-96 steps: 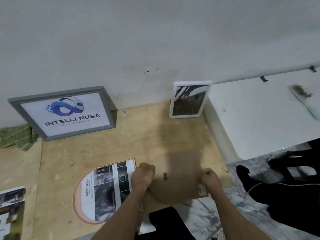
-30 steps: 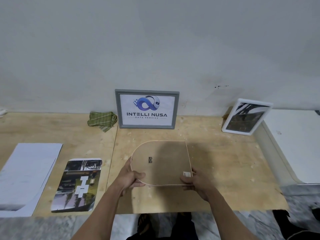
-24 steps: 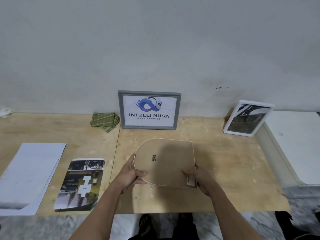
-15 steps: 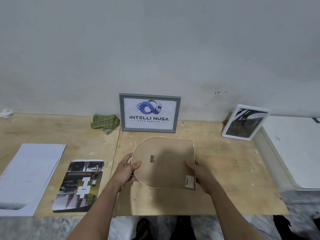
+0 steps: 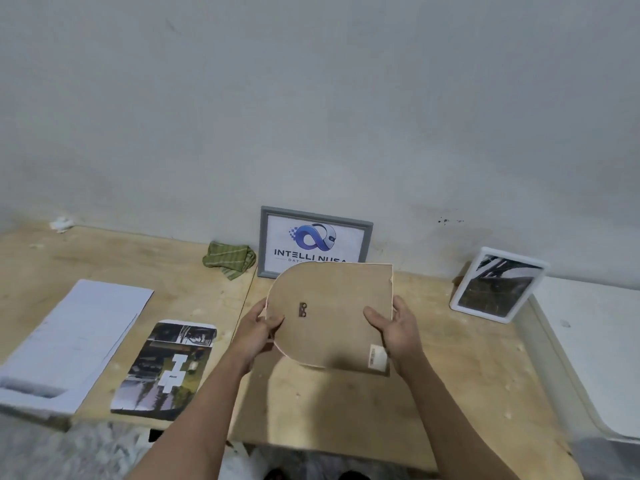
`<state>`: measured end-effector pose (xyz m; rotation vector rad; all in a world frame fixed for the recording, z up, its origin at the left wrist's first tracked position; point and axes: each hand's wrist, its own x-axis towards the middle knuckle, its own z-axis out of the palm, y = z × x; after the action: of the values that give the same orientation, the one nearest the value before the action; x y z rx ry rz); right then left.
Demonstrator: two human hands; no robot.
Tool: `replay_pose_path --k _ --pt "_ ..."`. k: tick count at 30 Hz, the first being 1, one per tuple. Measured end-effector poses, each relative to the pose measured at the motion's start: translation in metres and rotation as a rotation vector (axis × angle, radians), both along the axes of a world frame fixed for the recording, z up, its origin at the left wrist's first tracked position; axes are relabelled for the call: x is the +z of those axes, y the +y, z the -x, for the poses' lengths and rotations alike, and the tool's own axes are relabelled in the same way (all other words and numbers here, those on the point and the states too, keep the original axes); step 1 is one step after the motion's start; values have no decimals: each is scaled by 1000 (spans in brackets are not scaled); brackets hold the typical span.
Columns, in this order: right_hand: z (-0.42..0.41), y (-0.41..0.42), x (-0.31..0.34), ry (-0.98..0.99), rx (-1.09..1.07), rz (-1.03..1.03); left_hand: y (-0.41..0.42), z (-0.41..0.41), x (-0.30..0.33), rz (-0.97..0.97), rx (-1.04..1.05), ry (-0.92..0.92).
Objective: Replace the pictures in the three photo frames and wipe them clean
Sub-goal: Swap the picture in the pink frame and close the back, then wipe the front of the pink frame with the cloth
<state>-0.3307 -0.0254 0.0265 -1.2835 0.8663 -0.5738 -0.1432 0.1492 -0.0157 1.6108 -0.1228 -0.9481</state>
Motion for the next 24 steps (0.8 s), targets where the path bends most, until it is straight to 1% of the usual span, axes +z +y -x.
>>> replay_pose_path --k 1,2,3,5,6,7,8,9,10,12,13,14,15,18,20,21,23,24 --pt "-5 3 11 -40 26 56 -4 0 9 -5 20 -35" --pt "-9 6 19 -36 48 158 -9 -2 18 -23 38 -62" --pt "-13 9 28 -7 70 318 -13 -2 30 -41 69 -77" --pt "-14 15 41 93 122 794 -23 -2 55 -1 109 9" --pt "-14 19 43 109 173 1042 -26 0 67 46 101 85" --pt "-12 20 41 114 254 1238 -29 3 78 88 73 135" --pt "-9 21 41 114 320 1382 -31 9 86 116 52 146" --pt "-6 21 36 98 382 1482 -31 15 93 132 66 140" --pt "-2 20 33 100 446 1516 -30 22 97 134 92 126" --pt "6 18 32 163 590 1486 -24 35 100 142 180 113" --pt "10 17 32 222 643 1419 -17 44 100 138 209 93" --pt "14 16 33 283 654 1309 -9 50 100 132 225 66" --pt "17 15 32 317 603 1194 1 57 99 128 238 39" --pt "21 12 38 315 239 896 27 75 95 148 231 -17" --pt "19 11 39 288 174 633 39 86 94 177 225 -47" --pt "16 15 40 295 202 588 46 91 94 191 250 -63" --pt "13 20 39 341 197 637 52 95 91 203 303 -77" --pt "9 30 39 337 208 666 62 98 88 192 368 -98"
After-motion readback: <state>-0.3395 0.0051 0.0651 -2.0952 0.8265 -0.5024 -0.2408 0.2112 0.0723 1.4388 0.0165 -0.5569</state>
